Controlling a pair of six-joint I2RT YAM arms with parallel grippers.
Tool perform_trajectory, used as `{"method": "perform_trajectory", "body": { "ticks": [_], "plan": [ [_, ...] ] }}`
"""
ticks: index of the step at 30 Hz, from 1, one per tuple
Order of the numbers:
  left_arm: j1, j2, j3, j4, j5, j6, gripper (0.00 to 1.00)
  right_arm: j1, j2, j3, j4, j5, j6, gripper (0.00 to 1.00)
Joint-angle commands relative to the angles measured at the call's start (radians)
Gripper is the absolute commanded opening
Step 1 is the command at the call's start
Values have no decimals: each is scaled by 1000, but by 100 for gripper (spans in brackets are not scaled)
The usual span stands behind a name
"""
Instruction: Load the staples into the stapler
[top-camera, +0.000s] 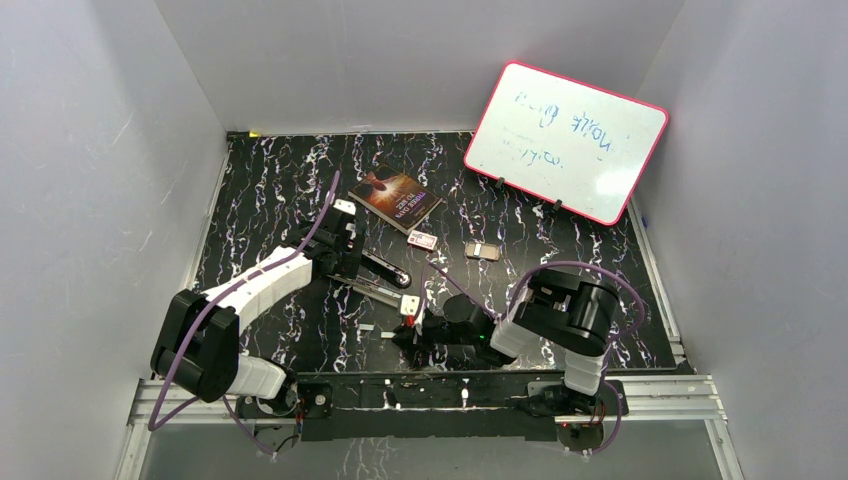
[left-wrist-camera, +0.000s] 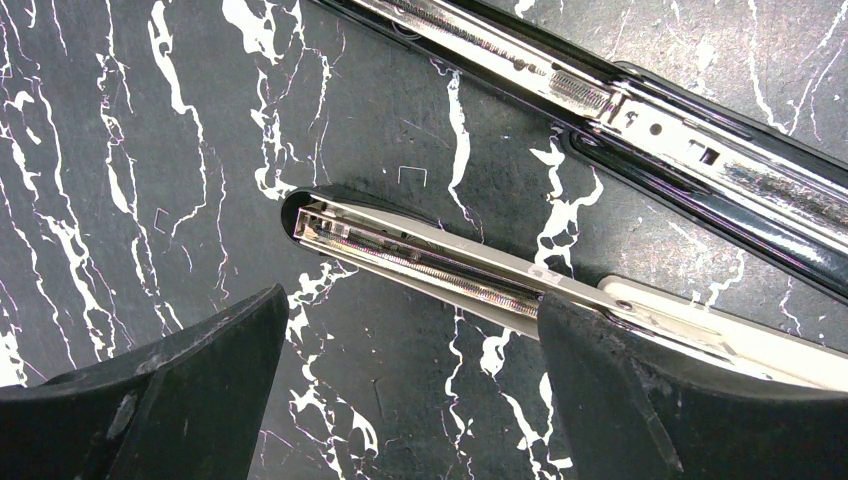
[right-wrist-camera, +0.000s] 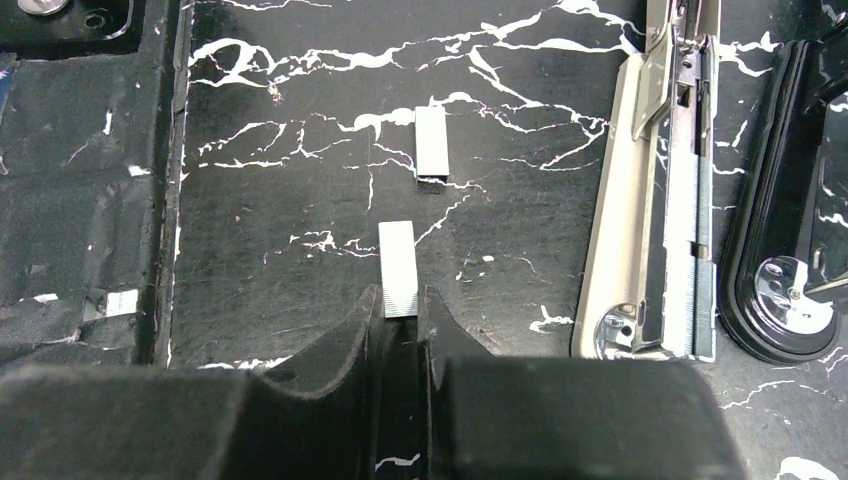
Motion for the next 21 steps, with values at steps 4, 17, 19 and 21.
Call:
{"method": "perform_trajectory", "body": {
  "ticks": [4, 17, 19, 21],
  "plan": [
    [-5, -32, -6, -7, -18, 8, 95, 2, -19, 32, -37, -12, -40, 22],
    [-6, -32, -6, -6, -19, 10, 95, 1, 51, 40, -15, -66, -29, 37],
    [-6, -33, -7, -6, -19, 10, 95, 2, 52, 40, -18, -70, -30, 36],
    [-7, -32, -6, -6, -19, 10, 95, 1, 49, 40, -25, -71, -29, 32]
  ]
}}
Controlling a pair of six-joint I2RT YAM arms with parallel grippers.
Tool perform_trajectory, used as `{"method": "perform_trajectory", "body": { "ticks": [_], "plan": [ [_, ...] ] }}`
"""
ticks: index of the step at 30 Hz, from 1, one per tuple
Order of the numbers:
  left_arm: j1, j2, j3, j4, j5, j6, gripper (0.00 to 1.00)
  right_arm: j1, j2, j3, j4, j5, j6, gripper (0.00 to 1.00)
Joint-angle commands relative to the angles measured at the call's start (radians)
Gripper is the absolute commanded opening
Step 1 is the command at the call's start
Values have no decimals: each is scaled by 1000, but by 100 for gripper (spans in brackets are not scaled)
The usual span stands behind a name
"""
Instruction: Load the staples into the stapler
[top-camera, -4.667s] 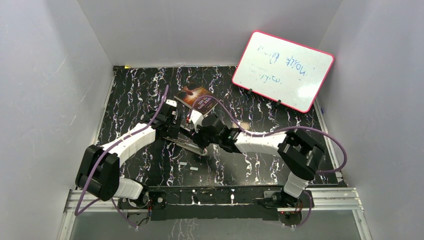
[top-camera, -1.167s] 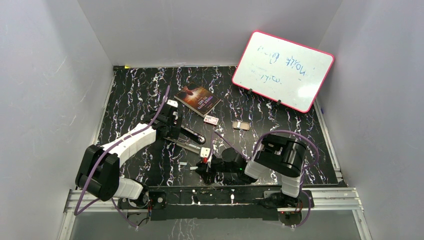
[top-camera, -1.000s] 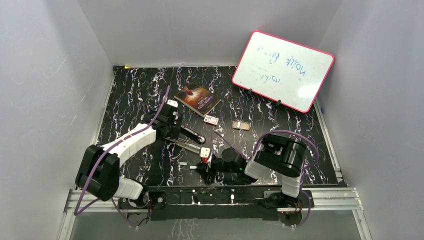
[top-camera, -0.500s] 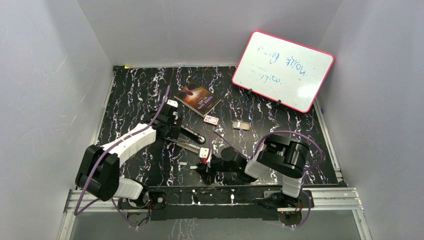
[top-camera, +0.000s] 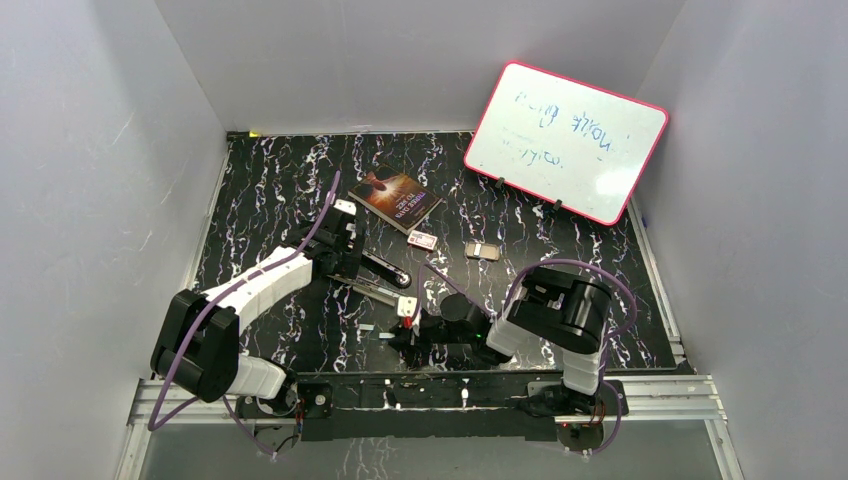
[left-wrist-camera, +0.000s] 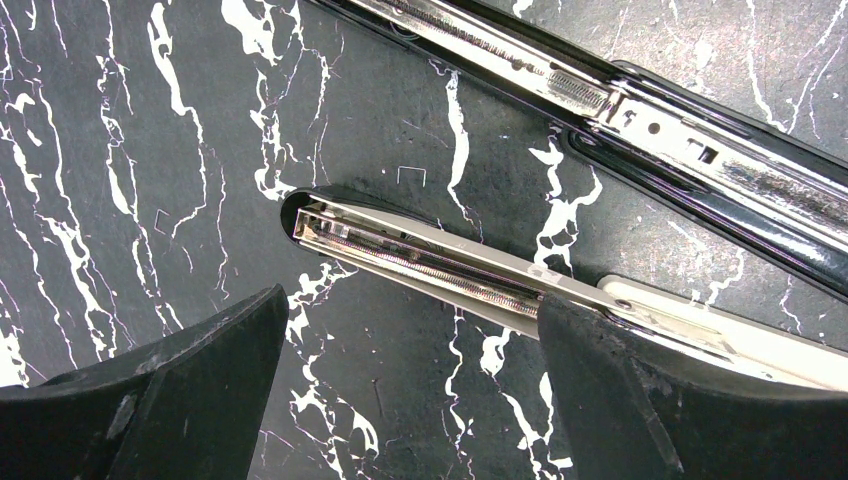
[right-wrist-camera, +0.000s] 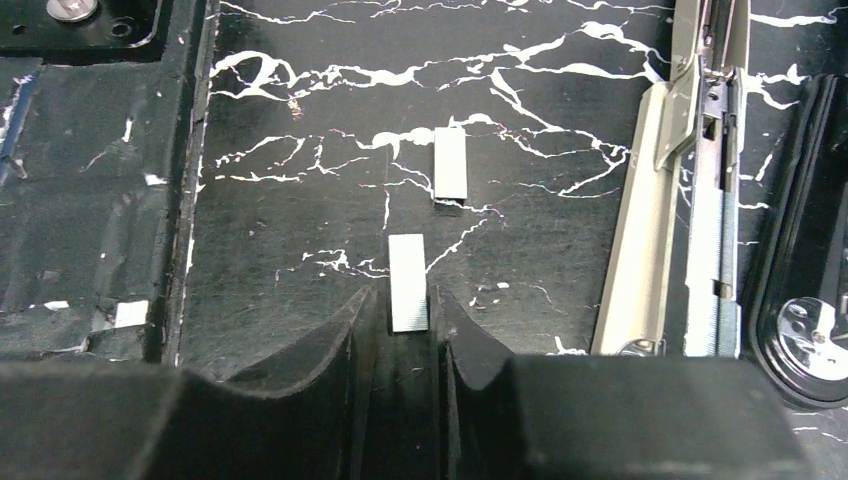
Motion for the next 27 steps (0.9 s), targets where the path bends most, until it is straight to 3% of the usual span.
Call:
{"method": "perform_trajectory", "body": {
  "ticks": [1, 7, 13, 22, 27],
  "plan": [
    [-5, -32, -6, -6, -19, 6, 95, 2, 23, 13, -30, -23, -10, 30],
    [-6, -32, -6, -6, -17, 6, 95, 1, 15, 11, -33, -13, -9, 19],
    [-5, -32, -6, -6, -17, 6, 95, 1, -46, 12, -23, 13, -1, 14],
    [-6, -29, -7, -6, -17, 6, 95, -70, -301, 83, -185, 28, 18, 0],
    [-6, -29, -5, -7, -21, 6, 95, -143, -353, 166, -339, 101, 95, 0]
  ]
}}
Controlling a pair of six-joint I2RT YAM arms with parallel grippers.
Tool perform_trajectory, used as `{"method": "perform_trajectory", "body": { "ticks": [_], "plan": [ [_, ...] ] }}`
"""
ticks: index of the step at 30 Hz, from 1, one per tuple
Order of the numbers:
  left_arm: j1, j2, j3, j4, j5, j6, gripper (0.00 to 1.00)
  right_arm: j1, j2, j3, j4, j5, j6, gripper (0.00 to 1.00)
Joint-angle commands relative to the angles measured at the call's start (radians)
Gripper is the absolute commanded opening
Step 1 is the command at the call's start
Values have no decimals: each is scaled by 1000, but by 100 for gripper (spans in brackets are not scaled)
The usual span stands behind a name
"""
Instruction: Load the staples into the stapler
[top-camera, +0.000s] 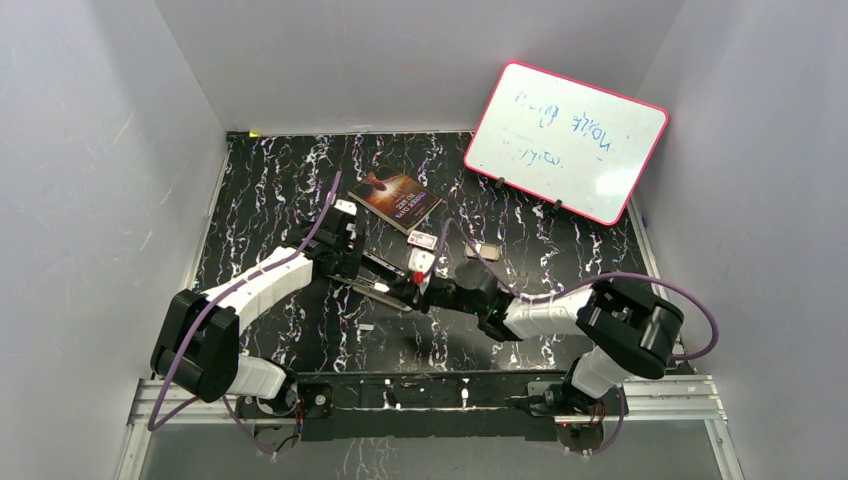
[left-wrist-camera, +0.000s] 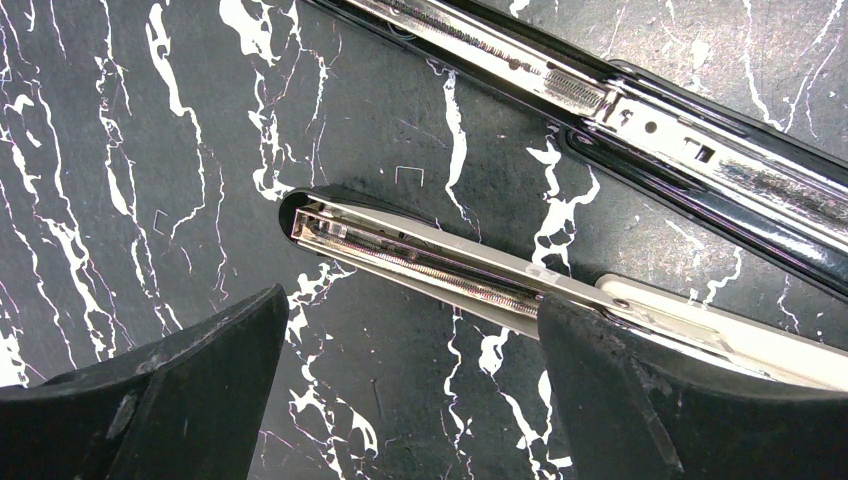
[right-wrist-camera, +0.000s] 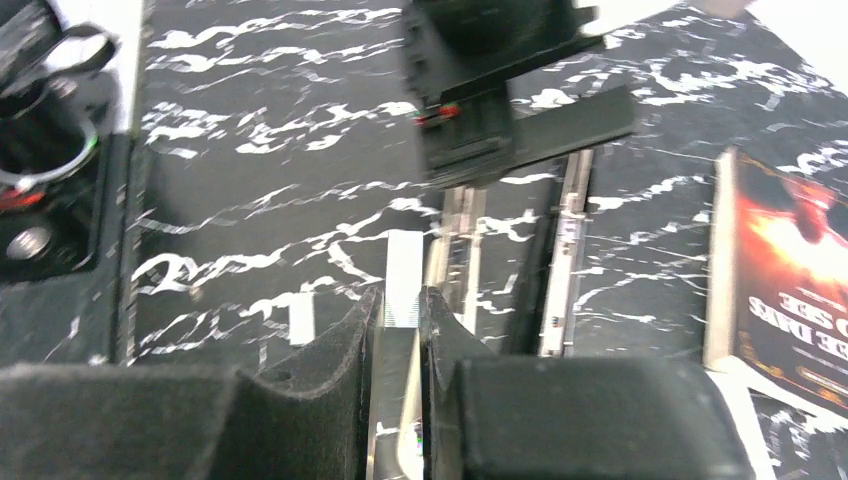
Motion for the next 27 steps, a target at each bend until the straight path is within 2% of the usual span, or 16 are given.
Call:
{"method": "perform_trajectory", "body": {
  "ticks": [1, 5, 10, 19, 27],
  "plan": [
    [-3, -28, -6, -7, -21, 6, 95, -60, -31, 104, -162, 81, 103, 0],
    [-3, -28, -7, -6, -22, 6, 95, -106, -7, 210, -338, 105, 223, 0],
    [-5, -26, -8, -6, -26, 8, 95, -162, 73, 392, -585, 34, 344, 0],
    [-7, -23, -10, -5, -28, 9, 95, -191, 195, 541, -724, -10, 421, 0],
    [-10, -27, -10, -5, -30, 10, 95, -190, 270, 568, -716, 30, 479, 0]
  ]
}}
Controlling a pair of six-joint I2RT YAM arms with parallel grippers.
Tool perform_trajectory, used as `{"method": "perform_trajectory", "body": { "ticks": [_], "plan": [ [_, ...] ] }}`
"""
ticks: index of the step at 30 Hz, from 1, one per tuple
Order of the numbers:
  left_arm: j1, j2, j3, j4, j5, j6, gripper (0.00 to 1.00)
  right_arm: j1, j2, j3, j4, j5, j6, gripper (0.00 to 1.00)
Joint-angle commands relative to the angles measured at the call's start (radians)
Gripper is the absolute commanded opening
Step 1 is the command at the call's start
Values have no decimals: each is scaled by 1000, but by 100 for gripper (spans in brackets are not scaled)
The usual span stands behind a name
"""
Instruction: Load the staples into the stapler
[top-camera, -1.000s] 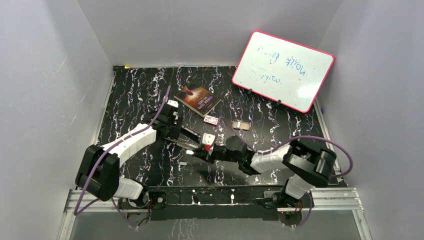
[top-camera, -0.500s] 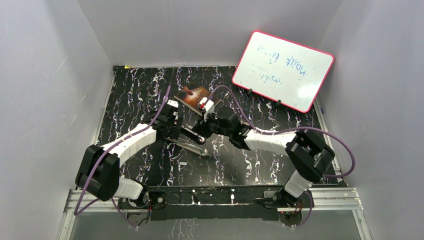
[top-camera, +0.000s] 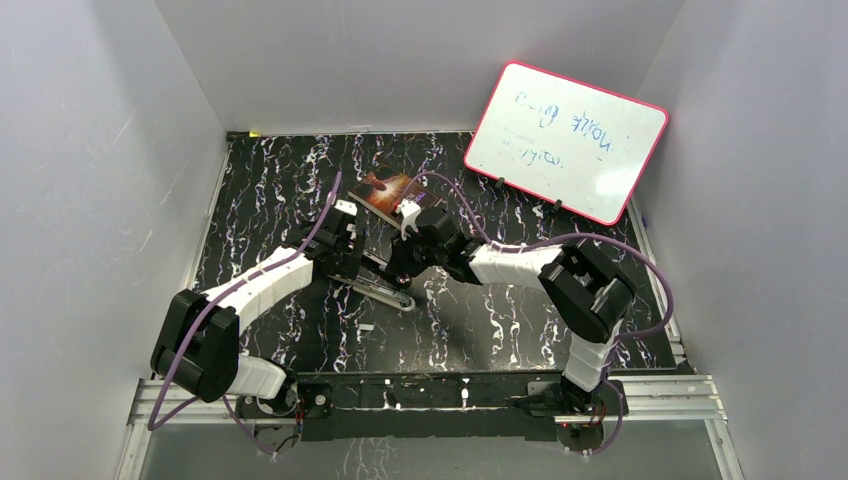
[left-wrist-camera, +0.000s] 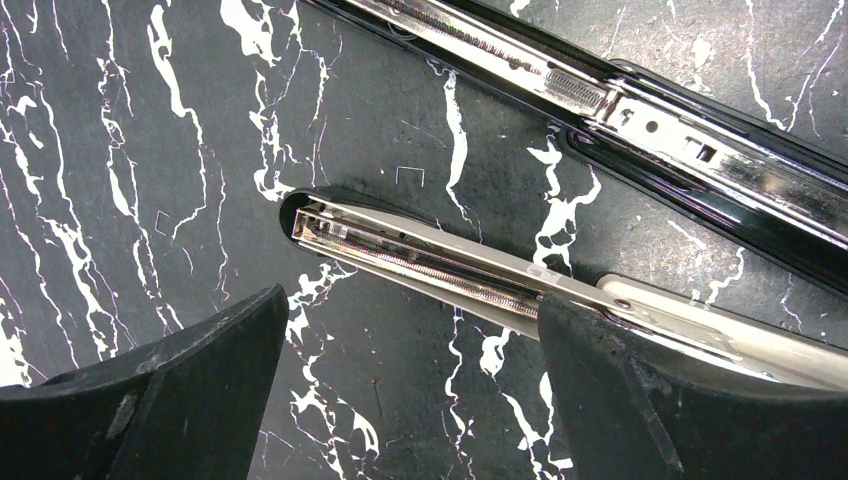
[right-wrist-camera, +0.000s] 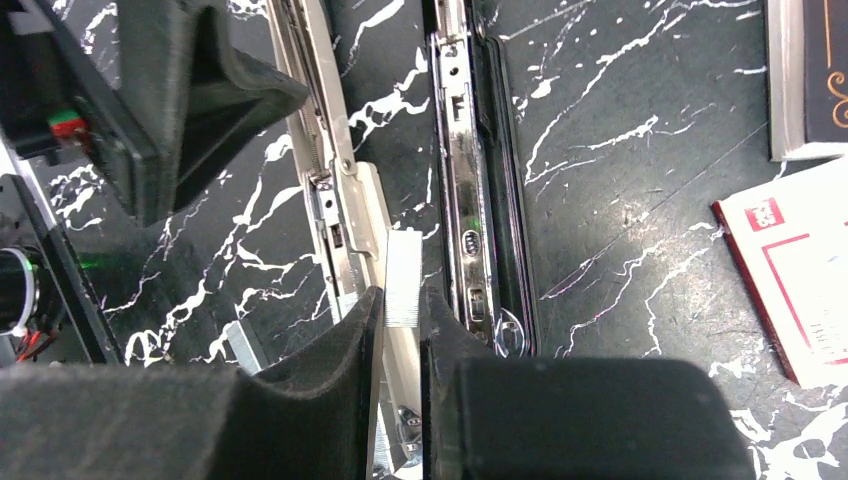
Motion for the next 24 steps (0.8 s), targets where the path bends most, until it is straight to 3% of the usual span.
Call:
{"method": "perform_trajectory", "body": {
  "ticks": [1, 16, 24],
  "plan": [
    [-9, -30, -8, -9, -26, 7, 95, 0, 21, 58, 10, 25, 41, 0],
    [-21, 18, 42, -52, -69, -25, 95, -3, 34, 72, 52, 107, 39, 0],
    [4, 118, 211, -60, 60, -89, 96, -17, 33, 73, 63, 108, 66, 0]
  ]
}}
